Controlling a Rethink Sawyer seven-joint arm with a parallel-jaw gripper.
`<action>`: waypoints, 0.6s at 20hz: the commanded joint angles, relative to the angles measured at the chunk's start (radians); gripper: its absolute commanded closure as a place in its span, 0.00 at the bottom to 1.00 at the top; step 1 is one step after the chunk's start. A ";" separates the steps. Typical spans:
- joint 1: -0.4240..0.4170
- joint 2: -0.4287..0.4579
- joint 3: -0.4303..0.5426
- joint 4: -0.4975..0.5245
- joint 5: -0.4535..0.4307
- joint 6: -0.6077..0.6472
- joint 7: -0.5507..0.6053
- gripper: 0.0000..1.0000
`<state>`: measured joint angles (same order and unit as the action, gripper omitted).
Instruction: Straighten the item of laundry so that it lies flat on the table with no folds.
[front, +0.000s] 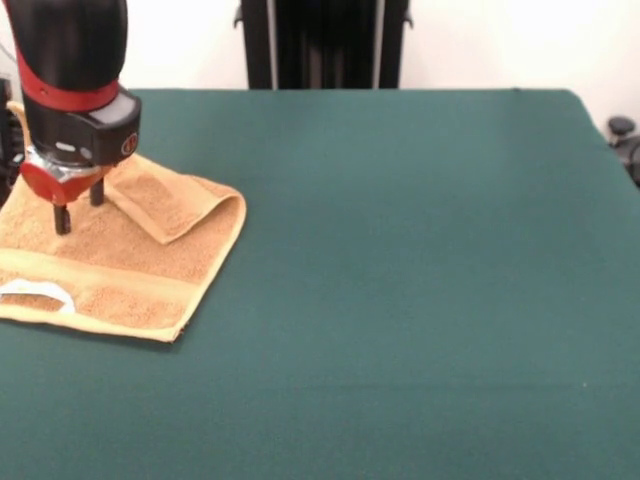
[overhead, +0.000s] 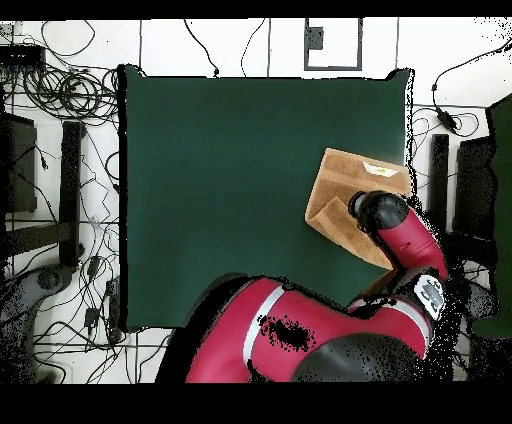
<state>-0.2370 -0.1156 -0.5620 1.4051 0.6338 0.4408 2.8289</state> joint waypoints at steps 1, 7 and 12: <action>-0.035 -0.033 0.022 -0.026 -0.032 0.305 0.145 0.00; -0.093 -0.113 0.081 0.104 -0.017 0.181 0.070 0.00; -0.118 -0.186 0.129 0.174 -0.014 0.138 0.041 0.00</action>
<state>-0.3600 -0.2486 -0.5676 1.4366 0.6338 0.5575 2.8289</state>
